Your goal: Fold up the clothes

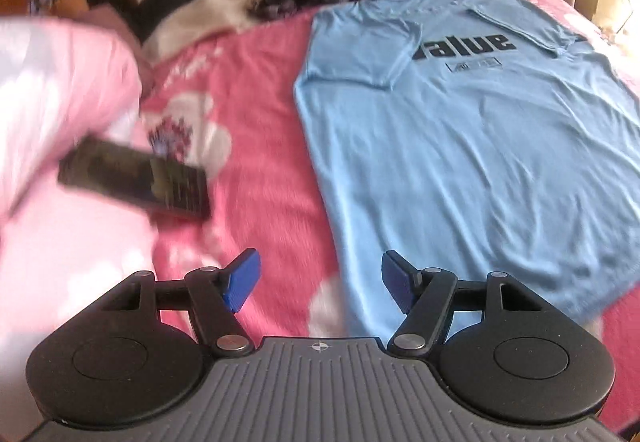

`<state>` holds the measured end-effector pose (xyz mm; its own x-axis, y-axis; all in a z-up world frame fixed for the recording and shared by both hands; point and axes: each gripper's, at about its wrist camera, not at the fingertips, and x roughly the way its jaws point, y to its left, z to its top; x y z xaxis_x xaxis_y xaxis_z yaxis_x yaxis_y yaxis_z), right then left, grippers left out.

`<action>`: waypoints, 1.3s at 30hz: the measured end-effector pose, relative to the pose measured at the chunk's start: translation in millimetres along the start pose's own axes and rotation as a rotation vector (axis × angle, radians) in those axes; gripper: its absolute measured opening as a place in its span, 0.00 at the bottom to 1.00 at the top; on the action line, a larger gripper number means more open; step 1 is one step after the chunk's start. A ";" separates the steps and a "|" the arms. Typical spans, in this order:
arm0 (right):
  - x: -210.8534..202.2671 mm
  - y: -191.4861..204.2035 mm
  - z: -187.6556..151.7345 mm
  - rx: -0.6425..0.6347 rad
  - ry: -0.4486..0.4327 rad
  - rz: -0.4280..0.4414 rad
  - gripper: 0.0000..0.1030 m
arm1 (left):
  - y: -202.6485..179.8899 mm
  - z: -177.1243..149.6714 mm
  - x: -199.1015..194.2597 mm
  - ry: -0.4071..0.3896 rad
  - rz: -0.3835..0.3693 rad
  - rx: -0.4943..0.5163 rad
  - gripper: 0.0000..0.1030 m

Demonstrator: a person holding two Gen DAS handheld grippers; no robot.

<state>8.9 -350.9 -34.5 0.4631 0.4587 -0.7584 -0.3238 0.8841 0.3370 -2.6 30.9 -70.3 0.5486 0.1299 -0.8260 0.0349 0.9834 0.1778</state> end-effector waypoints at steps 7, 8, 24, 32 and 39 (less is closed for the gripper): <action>-26.2 -56.2 -61.0 0.330 -0.015 -0.107 0.36 | 7.4 -38.2 -4.9 0.051 -0.111 -0.108 0.64; -27.7 -61.9 -65.0 0.347 -0.015 -0.123 0.36 | 8.2 -43.3 -4.5 0.048 -0.124 -0.111 0.62; -5.7 -117.1 -59.3 0.422 -0.022 -0.236 0.37 | 8.1 -53.8 14.4 0.045 -0.251 -0.154 0.42; 0.2 -136.3 -54.1 0.477 -0.032 -0.251 0.38 | 13.6 -54.4 33.5 0.106 -0.296 -0.178 0.43; 5.0 -143.5 -54.9 0.517 -0.039 -0.223 0.39 | 17.3 -65.0 27.8 0.135 -0.368 -0.220 0.43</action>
<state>12.5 -480.4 -117.2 0.5070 0.2505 -0.8248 0.2267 0.8844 0.4080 -41.0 59.8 -124.9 0.4182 -0.2322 -0.8782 0.0207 0.9690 -0.2463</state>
